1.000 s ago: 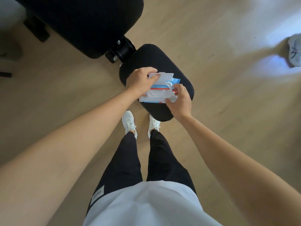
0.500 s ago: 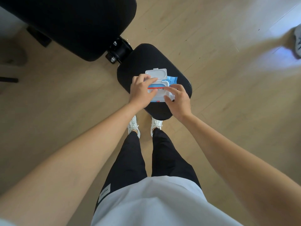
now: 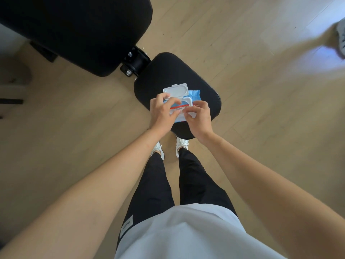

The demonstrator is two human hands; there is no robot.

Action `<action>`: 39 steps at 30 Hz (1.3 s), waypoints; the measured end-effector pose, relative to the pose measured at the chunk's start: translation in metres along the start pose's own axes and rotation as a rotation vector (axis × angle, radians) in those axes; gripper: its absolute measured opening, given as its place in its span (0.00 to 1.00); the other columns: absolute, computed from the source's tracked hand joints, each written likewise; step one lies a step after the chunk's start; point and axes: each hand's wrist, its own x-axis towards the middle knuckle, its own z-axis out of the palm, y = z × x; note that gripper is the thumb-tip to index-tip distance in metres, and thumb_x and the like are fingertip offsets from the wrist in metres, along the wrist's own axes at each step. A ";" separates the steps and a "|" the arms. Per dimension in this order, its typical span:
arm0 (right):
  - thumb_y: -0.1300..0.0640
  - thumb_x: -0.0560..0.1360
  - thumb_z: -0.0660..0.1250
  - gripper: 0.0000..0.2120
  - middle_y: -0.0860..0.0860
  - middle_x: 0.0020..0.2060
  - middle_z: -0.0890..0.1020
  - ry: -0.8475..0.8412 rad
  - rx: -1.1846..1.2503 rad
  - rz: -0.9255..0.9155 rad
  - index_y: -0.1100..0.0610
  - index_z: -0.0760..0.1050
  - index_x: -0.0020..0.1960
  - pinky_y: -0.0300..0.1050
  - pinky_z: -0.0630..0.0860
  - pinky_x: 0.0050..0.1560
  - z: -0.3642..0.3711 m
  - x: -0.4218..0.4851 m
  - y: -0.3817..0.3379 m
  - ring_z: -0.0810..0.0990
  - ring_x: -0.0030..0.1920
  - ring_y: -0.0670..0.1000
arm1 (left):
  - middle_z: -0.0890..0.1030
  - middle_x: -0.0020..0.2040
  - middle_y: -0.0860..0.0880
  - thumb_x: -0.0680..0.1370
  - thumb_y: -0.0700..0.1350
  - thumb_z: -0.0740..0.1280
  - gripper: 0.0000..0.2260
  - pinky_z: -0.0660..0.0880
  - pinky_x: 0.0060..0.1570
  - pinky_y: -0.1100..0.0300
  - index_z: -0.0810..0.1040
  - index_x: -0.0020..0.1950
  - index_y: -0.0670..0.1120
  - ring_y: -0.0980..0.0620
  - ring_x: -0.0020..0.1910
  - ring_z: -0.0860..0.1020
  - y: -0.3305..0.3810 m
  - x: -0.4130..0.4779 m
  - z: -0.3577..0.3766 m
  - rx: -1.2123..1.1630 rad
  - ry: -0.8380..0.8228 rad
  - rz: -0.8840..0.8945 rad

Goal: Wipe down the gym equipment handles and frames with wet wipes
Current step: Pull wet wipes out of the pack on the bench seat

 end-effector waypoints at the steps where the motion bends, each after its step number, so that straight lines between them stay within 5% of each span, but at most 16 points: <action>1: 0.61 0.78 0.71 0.04 0.48 0.62 0.74 0.023 0.030 0.014 0.55 0.84 0.50 0.43 0.75 0.68 0.000 0.000 0.000 0.72 0.63 0.48 | 0.73 0.68 0.46 0.75 0.49 0.76 0.14 0.79 0.56 0.54 0.82 0.59 0.52 0.45 0.64 0.69 -0.001 0.000 0.000 0.005 -0.005 0.013; 5: 0.65 0.80 0.67 0.11 0.47 0.63 0.78 0.052 0.047 0.023 0.55 0.84 0.57 0.35 0.71 0.66 -0.010 -0.002 0.004 0.73 0.60 0.43 | 0.72 0.71 0.47 0.76 0.47 0.74 0.12 0.72 0.60 0.46 0.84 0.59 0.57 0.43 0.66 0.68 -0.002 0.003 0.000 0.167 -0.007 0.148; 11: 0.63 0.77 0.72 0.10 0.49 0.56 0.82 0.068 0.072 -0.016 0.55 0.81 0.57 0.40 0.78 0.61 -0.016 -0.001 0.010 0.78 0.54 0.45 | 0.68 0.74 0.52 0.77 0.51 0.70 0.09 0.62 0.66 0.40 0.83 0.54 0.63 0.42 0.70 0.59 0.000 0.019 -0.014 0.375 -0.051 0.330; 16: 0.60 0.76 0.74 0.11 0.49 0.55 0.80 0.075 0.057 -0.025 0.55 0.79 0.57 0.22 0.71 0.46 -0.012 0.009 0.006 0.78 0.53 0.45 | 0.66 0.74 0.52 0.77 0.55 0.67 0.03 0.56 0.69 0.37 0.80 0.50 0.61 0.38 0.75 0.56 0.009 0.041 -0.024 0.456 -0.152 0.430; 20: 0.62 0.75 0.74 0.09 0.50 0.53 0.80 0.078 0.034 -0.063 0.55 0.80 0.54 0.28 0.73 0.50 -0.015 0.012 0.008 0.78 0.51 0.46 | 0.69 0.73 0.51 0.79 0.54 0.66 0.04 0.56 0.69 0.33 0.80 0.47 0.57 0.42 0.75 0.54 0.012 0.053 -0.025 0.575 -0.173 0.599; 25: 0.61 0.75 0.75 0.10 0.46 0.52 0.79 0.098 0.051 -0.078 0.53 0.81 0.54 0.38 0.78 0.54 -0.011 0.014 0.015 0.79 0.51 0.46 | 0.77 0.60 0.49 0.77 0.52 0.71 0.03 0.67 0.52 0.44 0.81 0.50 0.56 0.44 0.60 0.67 0.012 0.075 -0.035 0.685 -0.266 0.911; 30: 0.61 0.75 0.75 0.10 0.50 0.53 0.81 0.104 0.090 -0.076 0.55 0.82 0.55 0.29 0.75 0.50 -0.010 0.014 0.017 0.79 0.51 0.45 | 0.75 0.58 0.44 0.77 0.48 0.71 0.06 0.69 0.52 0.42 0.79 0.53 0.52 0.39 0.57 0.73 0.023 0.080 -0.034 0.709 -0.365 0.886; 39: 0.58 0.74 0.76 0.10 0.45 0.52 0.80 0.077 0.082 -0.064 0.51 0.81 0.54 0.49 0.81 0.60 0.008 0.018 0.020 0.80 0.52 0.49 | 0.74 0.58 0.43 0.78 0.43 0.69 0.04 0.68 0.55 0.48 0.75 0.51 0.47 0.42 0.59 0.69 -0.009 0.062 -0.038 0.477 -0.304 0.753</action>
